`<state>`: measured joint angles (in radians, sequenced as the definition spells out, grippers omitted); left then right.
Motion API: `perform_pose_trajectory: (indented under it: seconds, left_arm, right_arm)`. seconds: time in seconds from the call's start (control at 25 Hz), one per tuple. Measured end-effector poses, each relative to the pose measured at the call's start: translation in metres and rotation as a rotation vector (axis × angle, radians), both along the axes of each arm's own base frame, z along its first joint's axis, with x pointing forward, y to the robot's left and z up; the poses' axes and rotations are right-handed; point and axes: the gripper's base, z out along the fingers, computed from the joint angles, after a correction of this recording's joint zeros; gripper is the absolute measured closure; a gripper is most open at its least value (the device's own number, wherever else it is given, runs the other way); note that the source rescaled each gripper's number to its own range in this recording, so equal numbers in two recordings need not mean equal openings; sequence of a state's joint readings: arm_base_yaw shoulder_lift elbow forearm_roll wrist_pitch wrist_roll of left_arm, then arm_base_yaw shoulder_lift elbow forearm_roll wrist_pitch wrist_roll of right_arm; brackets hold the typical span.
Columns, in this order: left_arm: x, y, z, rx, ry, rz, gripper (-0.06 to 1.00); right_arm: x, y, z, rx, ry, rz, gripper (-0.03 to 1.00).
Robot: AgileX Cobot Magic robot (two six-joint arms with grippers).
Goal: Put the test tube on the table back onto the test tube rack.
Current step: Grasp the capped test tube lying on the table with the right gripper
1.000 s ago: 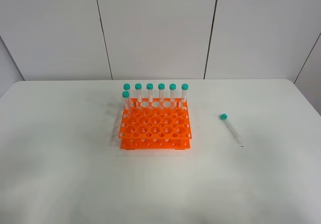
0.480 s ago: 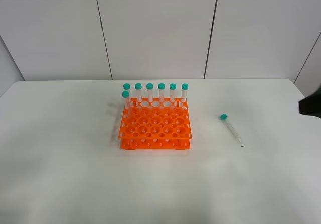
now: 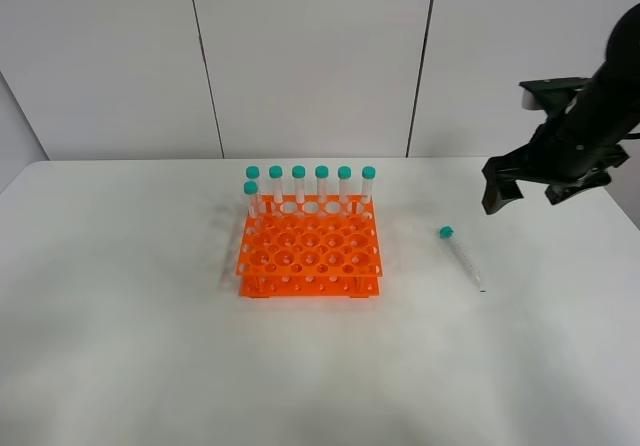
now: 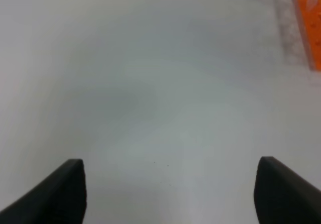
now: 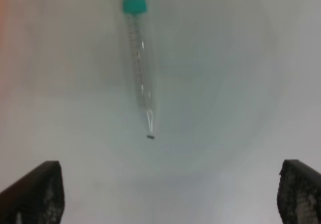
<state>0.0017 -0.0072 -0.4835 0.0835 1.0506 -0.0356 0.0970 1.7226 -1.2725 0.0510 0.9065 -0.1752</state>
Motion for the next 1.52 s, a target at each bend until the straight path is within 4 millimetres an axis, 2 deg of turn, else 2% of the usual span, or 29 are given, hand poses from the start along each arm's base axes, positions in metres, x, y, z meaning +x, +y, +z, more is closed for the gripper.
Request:
perform_pose_trajectory:
  seconds: [0.2, 0.88, 1.32, 1.52]
  left_arm:
    - [0.000, 0.000, 0.000, 0.000, 0.000, 0.000, -0.05]
    - [0.000, 0.000, 0.000, 0.000, 0.000, 0.000, -0.05]
    - [0.000, 0.000, 0.000, 0.000, 0.000, 0.000, -0.05]
    - [0.000, 0.000, 0.000, 0.000, 0.000, 0.000, -0.05]
  right_arm:
    - [0.020, 0.021, -0.038, -0.007, 0.059, 0.060, 0.06]
    - [0.044, 0.023, -0.111, -0.022, 0.082, 0.008, 0.06]
    - [0.044, 0.023, -0.137, -0.031, 0.144, 0.008, 0.07]
    - [0.044, 0.023, -0.140, -0.033, 0.147, 0.009, 0.08]
